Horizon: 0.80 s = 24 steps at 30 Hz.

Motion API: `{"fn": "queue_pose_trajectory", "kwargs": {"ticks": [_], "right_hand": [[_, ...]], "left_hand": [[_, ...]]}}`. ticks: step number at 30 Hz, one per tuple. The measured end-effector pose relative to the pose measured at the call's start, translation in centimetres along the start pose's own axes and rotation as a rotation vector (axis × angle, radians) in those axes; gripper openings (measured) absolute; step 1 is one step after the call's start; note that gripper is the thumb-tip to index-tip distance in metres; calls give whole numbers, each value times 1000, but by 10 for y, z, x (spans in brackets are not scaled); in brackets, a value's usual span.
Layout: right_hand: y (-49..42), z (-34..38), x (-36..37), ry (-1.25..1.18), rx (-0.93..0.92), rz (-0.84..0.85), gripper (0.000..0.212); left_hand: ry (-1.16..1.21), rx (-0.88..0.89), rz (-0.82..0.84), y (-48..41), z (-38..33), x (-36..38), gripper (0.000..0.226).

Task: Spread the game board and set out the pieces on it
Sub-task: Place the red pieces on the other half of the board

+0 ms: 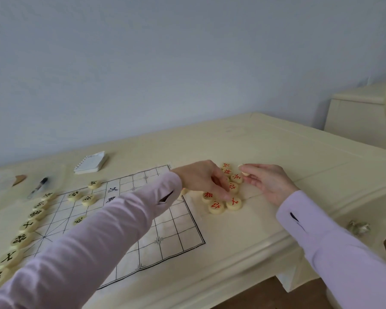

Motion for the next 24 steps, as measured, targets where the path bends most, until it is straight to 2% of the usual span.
{"fn": "queue_pose_trajectory", "kwargs": {"ticks": [6, 12, 17, 20, 22, 24], "right_hand": [[4, 2, 0, -76, -6, 13, 5], [7, 2, -1, -117, -4, -9, 8], [14, 5, -1, -128, -7, -48, 7], [29, 19, 17, 20, -105, -17, 12], [44, 29, 45, 226, -193, 75, 8], [56, 31, 74, 472, -259, 154, 16]], "left_hand": [[-123, 26, 21, -5, -11, 17, 36], [-218, 56, -46, -1, -21, 18, 32], [-183, 6, -274, 30, -11, -31, 27], [-160, -99, -350, 49, 15, -50, 27], [-154, -169, -407, 59, 31, -55, 26], [-123, -226, -480, 67, 44, -59, 25]]}}
Point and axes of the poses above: each hand's wrist, its own y-axis away from the middle knuckle, its own x-axis out of the palm, z = x × y, the point moved 7 cm from there along -y, towards the middle knuckle, and after that the axes turned 10 degrees about x, right-handed, at the moved point
